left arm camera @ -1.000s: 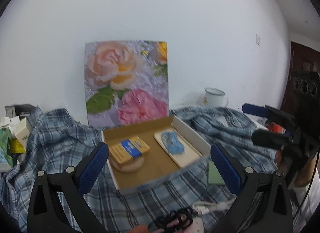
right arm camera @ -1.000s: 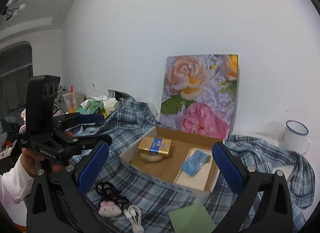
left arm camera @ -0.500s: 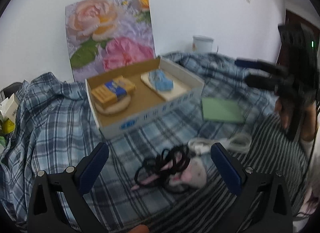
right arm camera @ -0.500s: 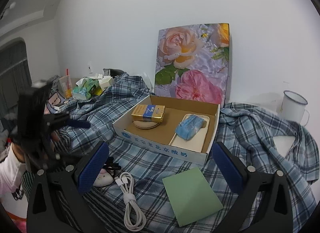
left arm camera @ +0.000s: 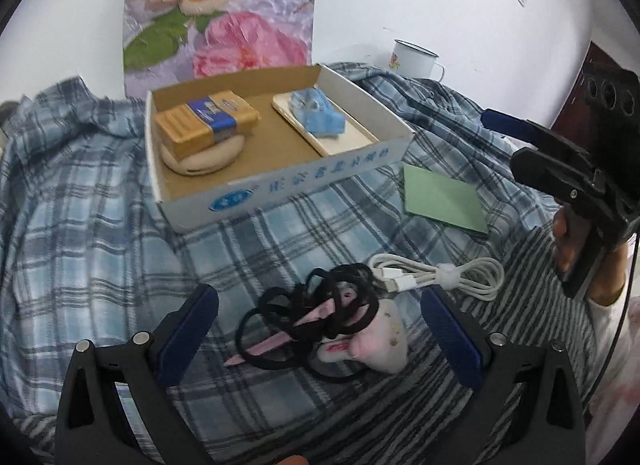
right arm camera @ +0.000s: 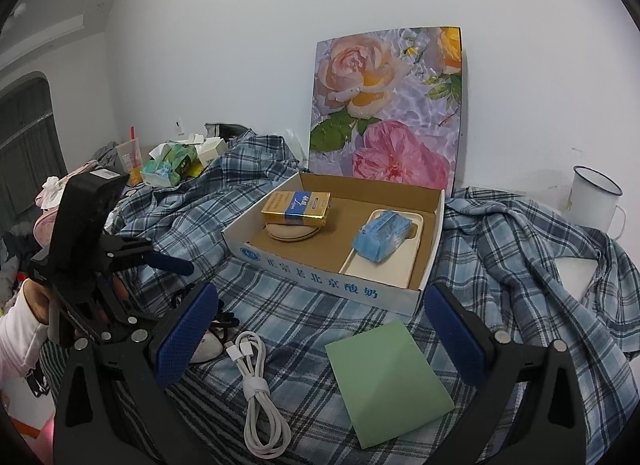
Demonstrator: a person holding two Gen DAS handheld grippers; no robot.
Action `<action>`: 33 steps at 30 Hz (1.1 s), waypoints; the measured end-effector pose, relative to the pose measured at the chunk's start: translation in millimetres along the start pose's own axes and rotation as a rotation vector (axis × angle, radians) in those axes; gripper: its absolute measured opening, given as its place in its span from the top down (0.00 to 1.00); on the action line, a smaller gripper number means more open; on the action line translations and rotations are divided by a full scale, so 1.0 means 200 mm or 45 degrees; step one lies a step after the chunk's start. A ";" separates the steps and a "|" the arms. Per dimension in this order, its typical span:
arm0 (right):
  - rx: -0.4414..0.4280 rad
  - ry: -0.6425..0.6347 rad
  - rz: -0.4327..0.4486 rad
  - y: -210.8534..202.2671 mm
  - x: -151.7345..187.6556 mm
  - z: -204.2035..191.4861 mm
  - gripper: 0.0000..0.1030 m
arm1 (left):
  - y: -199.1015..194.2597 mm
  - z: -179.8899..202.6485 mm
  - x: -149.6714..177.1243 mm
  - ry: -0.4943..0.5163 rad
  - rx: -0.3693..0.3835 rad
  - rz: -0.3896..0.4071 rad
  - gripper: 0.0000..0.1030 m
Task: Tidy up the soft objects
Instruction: 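Grasp the white coiled cable with the right gripper while the left gripper grasps the black hair tie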
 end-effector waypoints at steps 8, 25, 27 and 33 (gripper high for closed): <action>0.003 -0.007 -0.031 0.02 0.02 -0.01 0.00 | 0.05 0.00 0.03 -0.018 0.012 -0.041 0.36; -0.049 -0.022 -0.094 0.06 0.06 -0.04 0.00 | -0.01 -0.01 -0.01 -0.101 0.121 0.064 0.85; -0.110 -0.021 -0.147 0.08 0.09 -0.07 0.00 | -0.03 -0.01 -0.02 -0.115 0.124 0.095 0.86; -0.176 -0.169 -0.335 0.12 0.21 -0.19 0.25 | -0.08 -0.05 -0.05 -0.166 0.138 0.153 0.86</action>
Point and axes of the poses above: each gripper's, at about its wrist camera, not at the fingertips, and y roughly the way its jaws point, z to its right, x to its underside, the point moved 10 cm from there along y, roughly the way its jaws point, and after that the axes turned 8 degrees about z, right-handed, at the moved point
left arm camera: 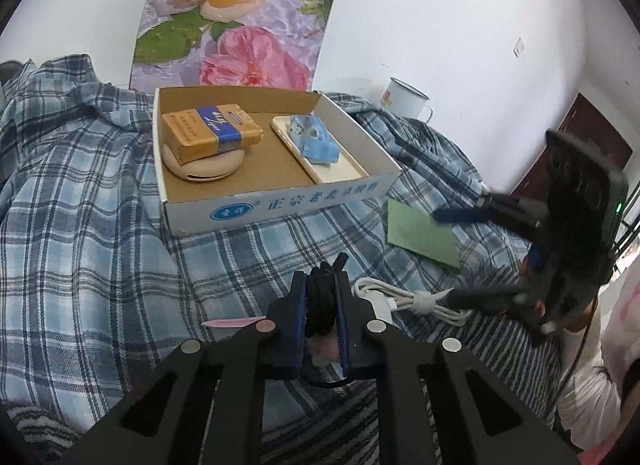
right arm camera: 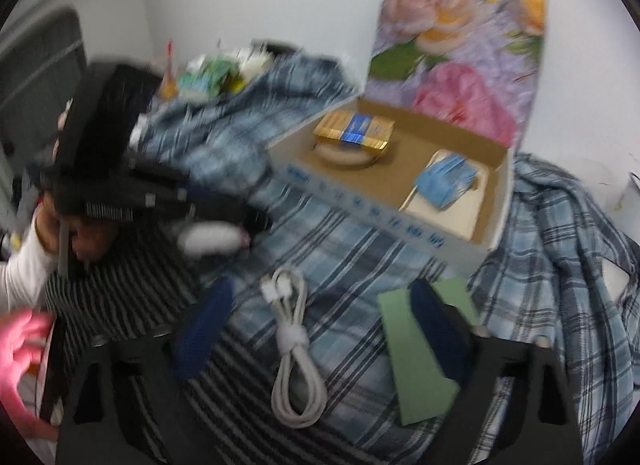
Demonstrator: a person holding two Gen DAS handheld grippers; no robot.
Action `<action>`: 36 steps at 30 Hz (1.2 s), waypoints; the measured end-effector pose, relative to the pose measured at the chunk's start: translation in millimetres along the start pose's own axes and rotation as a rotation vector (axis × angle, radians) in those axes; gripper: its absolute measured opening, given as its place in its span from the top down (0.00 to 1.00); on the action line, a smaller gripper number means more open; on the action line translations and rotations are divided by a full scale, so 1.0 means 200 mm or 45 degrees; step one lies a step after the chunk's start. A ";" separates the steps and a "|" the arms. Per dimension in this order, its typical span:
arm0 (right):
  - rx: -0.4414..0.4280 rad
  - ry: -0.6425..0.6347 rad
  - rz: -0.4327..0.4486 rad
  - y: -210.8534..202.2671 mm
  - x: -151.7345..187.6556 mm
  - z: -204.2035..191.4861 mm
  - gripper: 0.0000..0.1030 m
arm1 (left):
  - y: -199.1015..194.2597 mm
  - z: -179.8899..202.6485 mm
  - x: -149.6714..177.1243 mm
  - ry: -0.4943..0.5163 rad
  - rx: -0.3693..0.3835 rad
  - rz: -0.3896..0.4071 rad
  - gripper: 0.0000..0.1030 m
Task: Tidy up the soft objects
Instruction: 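Grasp the white coiled cable with the right gripper while the left gripper grasps the black hair tie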
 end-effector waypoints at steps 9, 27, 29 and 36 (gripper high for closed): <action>-0.063 -0.101 -0.237 0.13 0.17 -0.08 0.72 | -0.04 -0.03 -0.04 -0.040 -0.009 0.063 0.86; -0.003 -0.089 -0.157 0.10 0.13 -0.04 0.83 | 0.02 -0.12 -0.23 0.008 -0.210 0.118 0.86; -0.008 -0.084 -0.147 0.09 0.12 -0.04 0.83 | 0.04 -0.12 -0.22 -0.007 -0.206 0.110 0.86; -0.020 -0.066 -0.118 0.08 0.11 -0.03 0.83 | 0.08 -0.14 -0.17 0.003 -0.208 0.071 0.85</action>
Point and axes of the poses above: each gripper's, at about its wrist camera, not at the fingertips, and y roughly the way its jaws point, z to its right, x to its underside, the point moved 10 cm from there along y, roughly the way its jaws point, and after that the axes turned 8 degrees about z, right-handed, at the moved point
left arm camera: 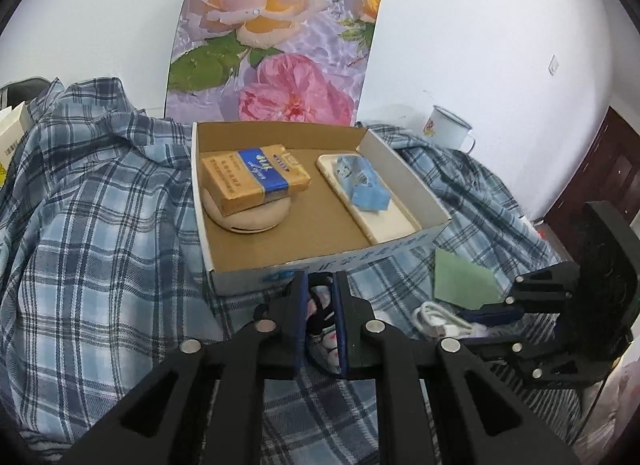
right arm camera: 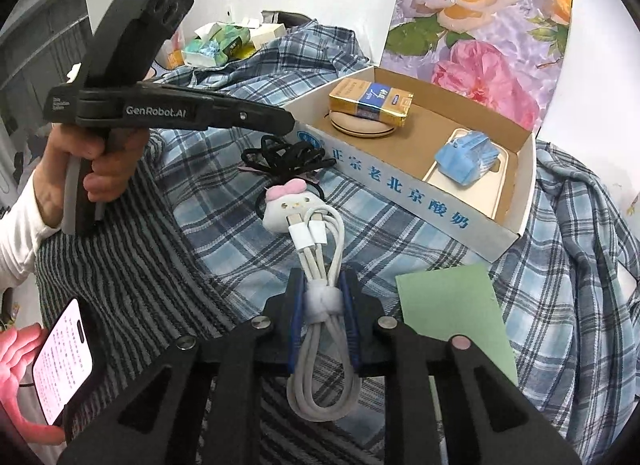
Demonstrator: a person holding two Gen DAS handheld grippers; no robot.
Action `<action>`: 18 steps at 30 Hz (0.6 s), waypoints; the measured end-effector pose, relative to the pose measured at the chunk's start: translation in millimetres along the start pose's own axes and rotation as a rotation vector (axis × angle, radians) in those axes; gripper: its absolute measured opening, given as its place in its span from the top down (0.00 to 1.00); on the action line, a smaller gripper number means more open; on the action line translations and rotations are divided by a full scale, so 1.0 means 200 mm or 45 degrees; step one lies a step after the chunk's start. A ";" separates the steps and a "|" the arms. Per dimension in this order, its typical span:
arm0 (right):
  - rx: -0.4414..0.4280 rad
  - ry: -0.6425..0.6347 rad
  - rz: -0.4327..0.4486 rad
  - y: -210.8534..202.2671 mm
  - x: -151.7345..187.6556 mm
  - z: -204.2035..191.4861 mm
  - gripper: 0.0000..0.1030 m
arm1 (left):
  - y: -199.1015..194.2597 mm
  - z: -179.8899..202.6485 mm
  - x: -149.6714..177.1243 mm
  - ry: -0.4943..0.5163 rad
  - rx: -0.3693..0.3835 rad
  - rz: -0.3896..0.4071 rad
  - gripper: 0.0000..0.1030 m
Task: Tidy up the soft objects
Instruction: 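Grasp the white coiled cable with the right gripper while the left gripper grasps the black hair tie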
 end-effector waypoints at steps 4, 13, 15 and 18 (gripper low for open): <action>0.003 0.004 -0.003 0.01 0.00 0.00 0.83 | 0.07 -0.02 0.06 -0.001 -0.024 -0.080 0.44; -0.015 0.026 0.018 0.00 0.00 0.00 0.83 | 0.16 -0.02 0.10 0.018 -0.106 -0.165 0.45; -0.018 0.028 0.021 0.00 0.00 0.00 0.83 | 0.18 -0.02 0.12 0.027 -0.112 -0.174 0.63; -0.019 0.032 -0.002 0.01 0.01 0.00 0.83 | 0.17 -0.01 0.12 0.038 -0.106 -0.168 0.85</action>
Point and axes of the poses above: each gripper's, at about its wrist camera, not at the fingertips, and y roughly the way its jaws point, z to its right, x to its underside, the point moved 10 cm from there along y, roughly the way its jaws point, and after that the axes turned 8 degrees about z, right-handed, at the moved point
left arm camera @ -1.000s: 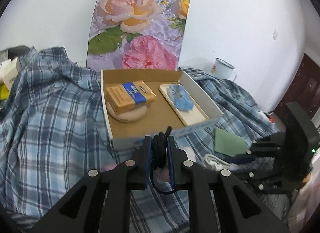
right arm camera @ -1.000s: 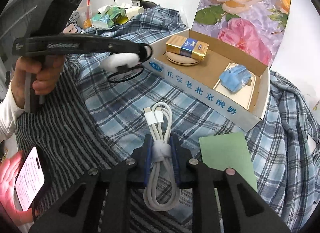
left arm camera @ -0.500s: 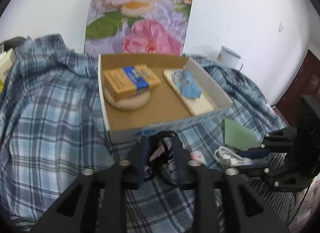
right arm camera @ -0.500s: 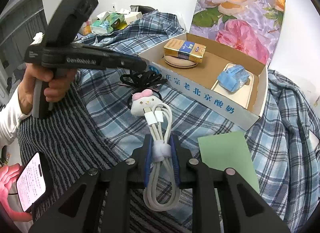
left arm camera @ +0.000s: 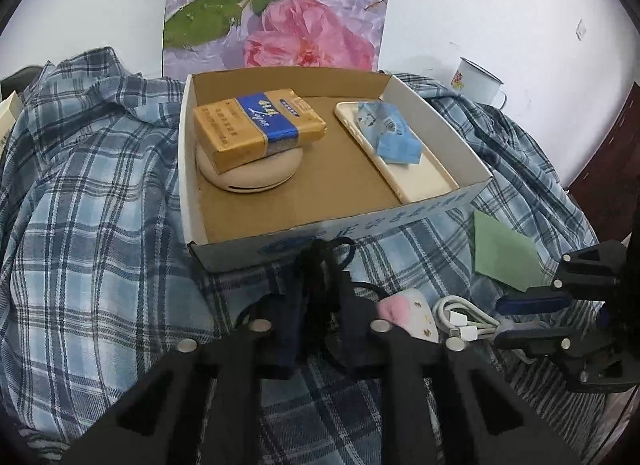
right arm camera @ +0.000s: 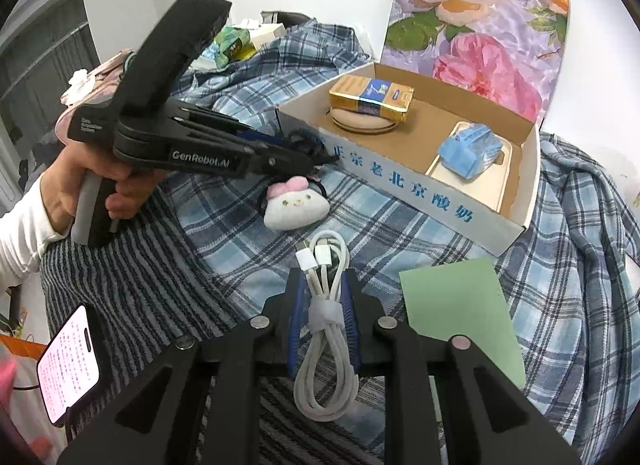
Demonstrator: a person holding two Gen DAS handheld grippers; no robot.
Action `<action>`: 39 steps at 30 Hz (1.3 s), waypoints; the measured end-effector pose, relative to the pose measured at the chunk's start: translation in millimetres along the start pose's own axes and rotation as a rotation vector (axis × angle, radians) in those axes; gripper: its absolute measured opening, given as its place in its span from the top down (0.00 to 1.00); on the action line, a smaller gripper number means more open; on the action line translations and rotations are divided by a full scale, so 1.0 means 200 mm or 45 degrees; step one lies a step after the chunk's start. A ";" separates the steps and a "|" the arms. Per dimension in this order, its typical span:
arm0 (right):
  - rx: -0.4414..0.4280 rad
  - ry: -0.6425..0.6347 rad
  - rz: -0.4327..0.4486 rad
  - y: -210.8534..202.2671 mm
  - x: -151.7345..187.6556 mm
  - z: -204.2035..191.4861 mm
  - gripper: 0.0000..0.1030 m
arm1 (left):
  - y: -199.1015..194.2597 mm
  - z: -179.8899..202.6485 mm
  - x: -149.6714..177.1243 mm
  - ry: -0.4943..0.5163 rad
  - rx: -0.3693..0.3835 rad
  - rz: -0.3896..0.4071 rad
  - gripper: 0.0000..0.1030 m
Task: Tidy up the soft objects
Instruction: 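Grasp the white coiled cable with the right gripper while the left gripper grasps the black hair tie, then lift the cable and hair tie and carry both above the white box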
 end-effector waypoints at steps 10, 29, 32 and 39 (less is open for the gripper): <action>-0.022 0.017 -0.077 0.04 0.03 -0.01 0.83 | -0.08 0.00 -0.03 -0.053 0.069 0.098 0.90; 0.174 -0.081 0.051 -0.05 -0.11 0.05 0.83 | -0.30 0.04 -0.22 -0.013 0.065 0.287 0.92; 0.211 -0.075 0.169 -0.12 -0.22 0.06 0.83 | -0.36 0.05 -0.28 -0.007 0.058 0.324 0.92; 0.285 -0.078 0.428 -0.35 -0.49 0.07 0.83 | -0.51 0.11 -0.44 0.037 0.037 0.438 0.92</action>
Point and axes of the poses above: each gripper's, at about its wrist camera, not at the fingertips, and y roughly the way its jaws point, z to its right, x to its underside, the point moved 10 cm from there along y, roughly the way its jaws point, and after that the axes turned 8 degrees about z, right-handed, at the moved point
